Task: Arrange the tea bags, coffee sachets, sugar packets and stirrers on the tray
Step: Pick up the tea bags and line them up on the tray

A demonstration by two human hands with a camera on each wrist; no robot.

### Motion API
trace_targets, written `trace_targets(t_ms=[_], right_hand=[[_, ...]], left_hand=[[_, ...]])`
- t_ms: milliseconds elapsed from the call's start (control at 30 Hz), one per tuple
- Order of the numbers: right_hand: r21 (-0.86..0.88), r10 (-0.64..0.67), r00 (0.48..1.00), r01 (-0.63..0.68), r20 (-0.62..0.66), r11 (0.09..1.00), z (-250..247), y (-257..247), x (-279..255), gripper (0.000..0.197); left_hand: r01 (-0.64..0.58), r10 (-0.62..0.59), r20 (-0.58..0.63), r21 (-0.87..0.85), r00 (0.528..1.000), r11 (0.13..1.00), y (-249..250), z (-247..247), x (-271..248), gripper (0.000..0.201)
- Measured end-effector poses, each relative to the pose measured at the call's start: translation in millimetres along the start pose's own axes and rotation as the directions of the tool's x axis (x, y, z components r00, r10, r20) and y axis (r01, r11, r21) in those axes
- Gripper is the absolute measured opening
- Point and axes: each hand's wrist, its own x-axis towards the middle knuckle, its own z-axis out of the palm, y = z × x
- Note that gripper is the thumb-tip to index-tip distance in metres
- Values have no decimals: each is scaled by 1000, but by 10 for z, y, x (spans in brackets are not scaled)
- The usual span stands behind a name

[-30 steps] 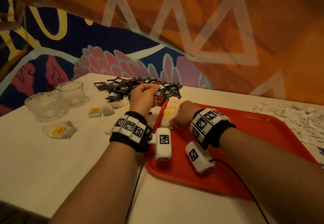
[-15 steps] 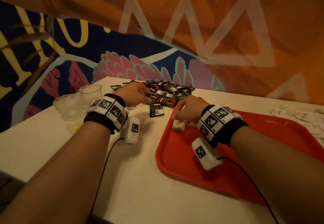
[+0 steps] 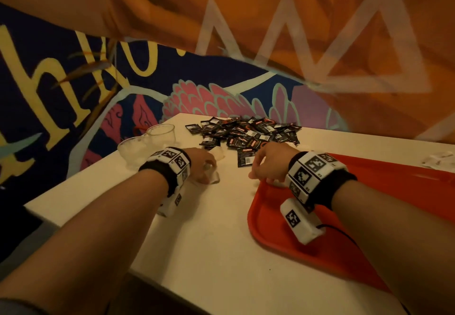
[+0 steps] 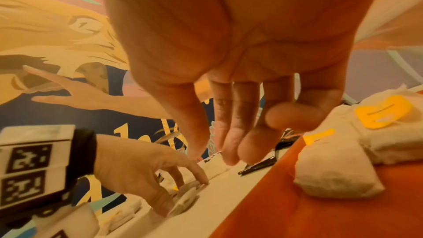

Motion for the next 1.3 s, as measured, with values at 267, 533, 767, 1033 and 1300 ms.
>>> trace_targets(t_ms=[267,533,767,1033,1300], right_hand=[[-168,-132,991,136,36,976,161,-465,246,35],[-458,-195,980,195,48,867,436,-802,653,58],[-528,-231,952,304,202,793,613,-900,758,46],[-265,-242,966,256,86,930,410,-761,724,38],[-77,-179,984,179,8,981,157,-491,622,30]], left_hand=[[5,-142,-338,-375,930,927,-430,13,-408,49],[370,-405,28,-467,914,803,-950,259,-703,70],[180,-193,-104,-118,976,976,-793,381,-535,69],[90,-93,-14,-148,996,985,-530,183,-295,106],[-95,92,67,43,993,995,-141,104,-69,76]])
